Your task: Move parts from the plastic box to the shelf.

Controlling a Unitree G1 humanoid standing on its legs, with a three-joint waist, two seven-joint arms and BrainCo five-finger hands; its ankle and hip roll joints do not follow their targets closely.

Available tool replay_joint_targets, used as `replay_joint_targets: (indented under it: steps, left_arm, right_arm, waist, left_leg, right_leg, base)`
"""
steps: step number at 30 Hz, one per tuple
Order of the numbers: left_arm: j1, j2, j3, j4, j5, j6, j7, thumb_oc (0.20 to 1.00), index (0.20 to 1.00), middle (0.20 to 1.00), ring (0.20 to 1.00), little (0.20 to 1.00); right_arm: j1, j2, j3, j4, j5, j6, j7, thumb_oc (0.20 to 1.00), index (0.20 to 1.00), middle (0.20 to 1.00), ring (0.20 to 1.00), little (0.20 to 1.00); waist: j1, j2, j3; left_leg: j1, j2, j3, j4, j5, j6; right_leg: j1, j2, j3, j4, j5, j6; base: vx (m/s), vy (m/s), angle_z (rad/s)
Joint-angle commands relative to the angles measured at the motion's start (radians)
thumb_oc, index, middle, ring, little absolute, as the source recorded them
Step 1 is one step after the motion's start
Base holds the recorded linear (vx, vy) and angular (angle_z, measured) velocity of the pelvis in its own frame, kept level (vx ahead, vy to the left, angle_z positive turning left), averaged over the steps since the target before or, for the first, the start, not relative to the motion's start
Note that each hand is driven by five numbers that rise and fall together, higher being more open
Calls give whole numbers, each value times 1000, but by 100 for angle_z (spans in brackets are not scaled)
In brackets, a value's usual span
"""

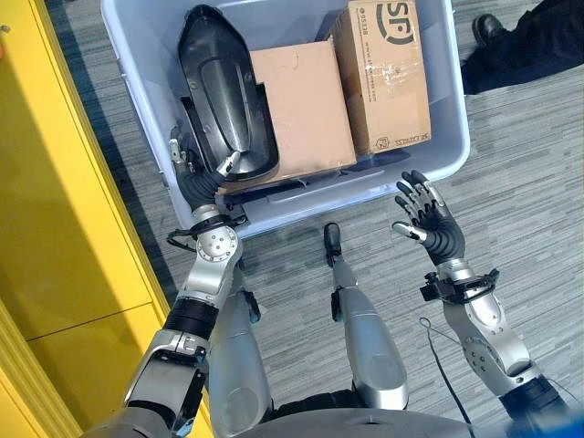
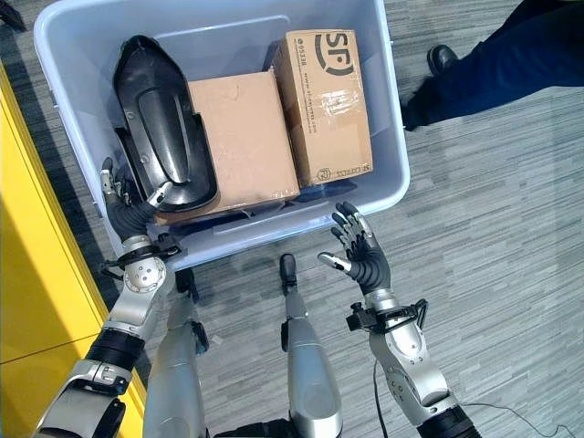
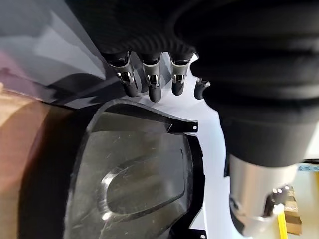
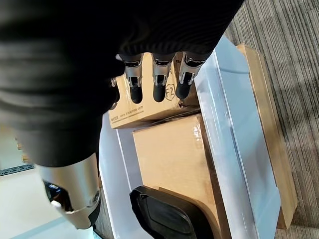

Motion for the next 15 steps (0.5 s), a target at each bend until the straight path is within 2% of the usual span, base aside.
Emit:
replay_joint_targets:
  steps: [1, 8, 15]
  left_arm:
    - [-47, 40, 38, 69, -34, -35, -22, 1000, 1000, 1000, 1000, 1000]
    - [-65, 12, 89, 173, -241, -74, -60, 1000, 1000, 1000, 1000, 1000]
    - [-79, 23, 103, 199, -270, -71, -68, 1000, 1000, 1000, 1000, 1000]
  right_arm:
    - [-15, -42, -29, -41, 24, -56, 18, 1000, 1000, 1000, 1000, 1000]
    - [3, -42, -9, -46, 41, -46, 17, 1000, 1000, 1000, 1000, 1000]
    - [3, -47, -13, -48, 36, -46, 12, 1000, 1000, 1000, 1000, 1000]
  waist:
    - [20, -76, -22]
    - [12, -93, -32]
    - [12, -91, -33]
  left_leg:
    - [-2, 34, -51, 75, -33, -28]
    - [-11, 41, -50, 84, -38, -28]
    - [-16, 41, -54, 87, -39, -29]
  right_leg:
    - [-26, -26, 8, 114, 7, 18]
    - [-34, -15, 12, 119, 4, 17]
    - [-42, -12, 11, 126, 1, 15]
  base:
    - [0, 0, 0]
    - [5, -1, -2]
    - [0, 0, 0]
